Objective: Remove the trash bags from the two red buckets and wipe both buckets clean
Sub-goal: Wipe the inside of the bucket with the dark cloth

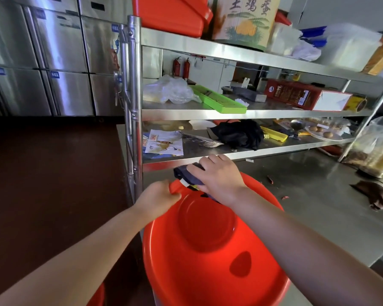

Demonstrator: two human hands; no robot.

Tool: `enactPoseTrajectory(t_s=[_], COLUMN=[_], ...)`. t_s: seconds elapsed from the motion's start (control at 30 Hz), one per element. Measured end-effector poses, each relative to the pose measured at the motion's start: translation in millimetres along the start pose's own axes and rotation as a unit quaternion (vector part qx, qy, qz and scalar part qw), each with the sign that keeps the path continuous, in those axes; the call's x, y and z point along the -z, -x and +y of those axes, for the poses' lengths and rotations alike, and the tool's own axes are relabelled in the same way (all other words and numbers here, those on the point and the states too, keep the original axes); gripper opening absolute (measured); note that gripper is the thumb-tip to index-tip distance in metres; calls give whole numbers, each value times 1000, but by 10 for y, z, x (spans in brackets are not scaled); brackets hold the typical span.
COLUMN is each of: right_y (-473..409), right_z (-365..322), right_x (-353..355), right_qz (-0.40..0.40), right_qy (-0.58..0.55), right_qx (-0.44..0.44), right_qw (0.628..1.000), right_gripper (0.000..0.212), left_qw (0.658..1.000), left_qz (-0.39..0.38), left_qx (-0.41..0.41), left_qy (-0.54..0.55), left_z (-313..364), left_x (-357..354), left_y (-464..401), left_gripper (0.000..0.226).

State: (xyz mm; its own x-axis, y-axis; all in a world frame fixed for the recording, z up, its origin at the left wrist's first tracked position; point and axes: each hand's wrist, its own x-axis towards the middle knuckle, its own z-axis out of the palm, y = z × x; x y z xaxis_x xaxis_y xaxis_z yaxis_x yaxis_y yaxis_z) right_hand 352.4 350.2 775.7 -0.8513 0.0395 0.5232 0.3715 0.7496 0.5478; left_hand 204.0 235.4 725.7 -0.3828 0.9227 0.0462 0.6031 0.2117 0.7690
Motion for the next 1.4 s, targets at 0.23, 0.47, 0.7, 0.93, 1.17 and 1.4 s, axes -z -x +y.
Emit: enactPoseTrajectory(t_s=[0.23, 0.47, 0.7, 0.93, 1.17, 1.4], right_y=[185, 362, 319, 170, 390, 641], right_z=[88, 138, -21, -230, 53, 84], right_x=[-176, -229, -248, -353, -318, -196], right_qz=[24, 29, 56, 124, 74, -35], right_qy=[35, 52, 39, 19, 63, 49], right_qx=[-102, -203, -202, -104, -207, -350], right_qw=[994, 977, 977, 987, 973, 935], right_gripper=[55, 57, 57, 43, 58, 66], left_qw=[996, 991, 990, 992, 989, 980], left_qz=[74, 107, 124, 110, 124, 144], left_qx=[25, 52, 52, 52, 83, 115], left_qy=[-44, 60, 32, -30, 20, 76], left_z=[-4, -199, -184, -42, -155, -286], left_x=[-47, -55, -56, -80, -36, 8], left_y=[72, 230, 324, 269, 307, 386], left_gripper=[10, 11, 9, 15, 15, 17])
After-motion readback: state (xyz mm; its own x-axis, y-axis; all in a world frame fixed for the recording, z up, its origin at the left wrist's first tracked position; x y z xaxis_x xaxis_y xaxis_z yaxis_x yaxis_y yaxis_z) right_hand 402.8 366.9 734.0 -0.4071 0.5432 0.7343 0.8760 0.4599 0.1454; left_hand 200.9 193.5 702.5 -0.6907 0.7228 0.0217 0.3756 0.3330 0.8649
